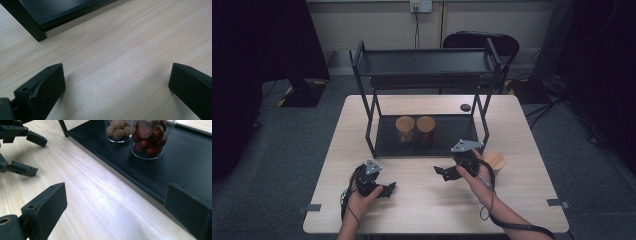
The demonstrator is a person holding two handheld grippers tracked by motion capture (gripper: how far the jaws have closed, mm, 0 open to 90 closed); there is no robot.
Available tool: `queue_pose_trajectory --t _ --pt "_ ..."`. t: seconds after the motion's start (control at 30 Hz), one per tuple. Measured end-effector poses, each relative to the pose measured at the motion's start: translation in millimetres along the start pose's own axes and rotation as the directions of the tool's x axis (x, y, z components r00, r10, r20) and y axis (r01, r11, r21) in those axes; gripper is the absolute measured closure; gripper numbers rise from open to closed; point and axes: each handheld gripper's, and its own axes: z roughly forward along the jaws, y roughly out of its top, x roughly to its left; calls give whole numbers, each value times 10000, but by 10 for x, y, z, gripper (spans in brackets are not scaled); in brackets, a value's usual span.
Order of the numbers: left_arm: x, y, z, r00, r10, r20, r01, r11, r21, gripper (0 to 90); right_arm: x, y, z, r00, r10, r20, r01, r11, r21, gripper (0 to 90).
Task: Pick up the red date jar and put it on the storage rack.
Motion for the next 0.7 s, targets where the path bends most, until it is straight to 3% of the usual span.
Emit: queue_pose_trajectory --t 0.5,0.7 --pt "0 0 0 10000 -1 -3 1 10000 -1 3 -45 -228 -160 9997 169 -158 -167 9998 76 36" --pt "0 0 0 10000 -1 -1 1 10000 -3 3 -38 -293 -206 9998 -37 -175 41 9998 218 36"
